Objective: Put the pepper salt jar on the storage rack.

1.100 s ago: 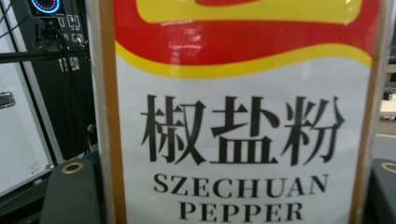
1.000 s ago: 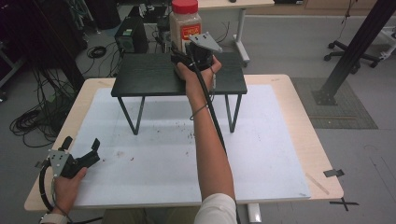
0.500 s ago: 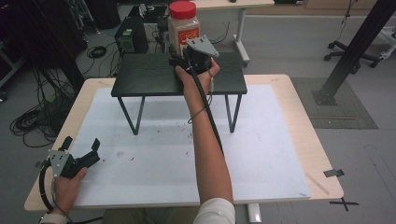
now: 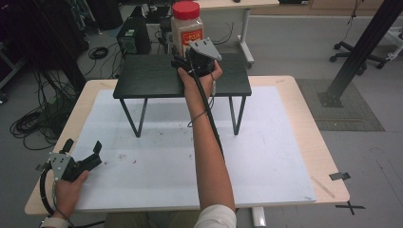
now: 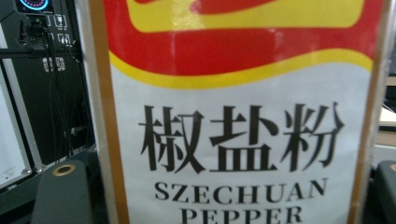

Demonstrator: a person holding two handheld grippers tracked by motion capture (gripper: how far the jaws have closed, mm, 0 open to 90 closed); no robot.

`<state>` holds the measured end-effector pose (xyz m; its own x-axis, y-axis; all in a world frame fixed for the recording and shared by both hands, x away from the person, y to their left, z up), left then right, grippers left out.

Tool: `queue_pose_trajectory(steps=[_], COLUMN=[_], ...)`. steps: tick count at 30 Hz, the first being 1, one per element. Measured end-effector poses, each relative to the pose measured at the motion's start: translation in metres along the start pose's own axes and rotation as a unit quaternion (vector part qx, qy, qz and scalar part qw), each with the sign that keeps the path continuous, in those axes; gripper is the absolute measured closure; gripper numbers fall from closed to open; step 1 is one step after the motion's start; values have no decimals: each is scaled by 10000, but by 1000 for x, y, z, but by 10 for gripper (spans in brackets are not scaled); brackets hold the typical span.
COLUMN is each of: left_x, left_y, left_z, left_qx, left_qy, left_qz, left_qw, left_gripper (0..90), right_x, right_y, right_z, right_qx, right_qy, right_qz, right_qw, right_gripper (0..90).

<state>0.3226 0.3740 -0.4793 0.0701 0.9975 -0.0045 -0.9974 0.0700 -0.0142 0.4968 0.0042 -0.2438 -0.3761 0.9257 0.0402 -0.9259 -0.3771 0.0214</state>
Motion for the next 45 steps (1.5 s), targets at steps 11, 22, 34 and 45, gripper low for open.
queue_pose_trajectory(steps=[11, 22, 34, 45], left_x=[0, 0, 0, 0], left_y=[0, 0, 1, 1], left_z=[0, 0, 0, 0], left_qx=[-10, -22, -36, -49], left_qy=[-1, 4, -4, -3], left_qz=[-2, -16, -15, -14], left_qw=[10000, 10000, 10000, 10000], left_gripper=[15, 15, 15, 15], right_x=[-3, -5, -3, -2], right_y=[-1, 4, 13, 22], right_z=[1, 5, 11, 12], right_qx=[122, 49, -15, 17], right_qy=[-9, -128, -129, -145], right_qz=[-17, -79, 4, 93], right_qw=[9999, 9999, 9999, 9999], right_gripper=[134, 42, 29, 22])
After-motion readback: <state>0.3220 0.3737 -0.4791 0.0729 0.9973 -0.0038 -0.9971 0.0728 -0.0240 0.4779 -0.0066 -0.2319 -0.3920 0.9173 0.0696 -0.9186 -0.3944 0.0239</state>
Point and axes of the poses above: each handheld gripper's, and its own axes: y roughly backward along the jaws, z roughly out of its top, x roughly to its left, the point moved 4 cm from there along -y, roughly forward along the jaws, and after that the axes turned 2 degrees about x, right-handed, at the moved point
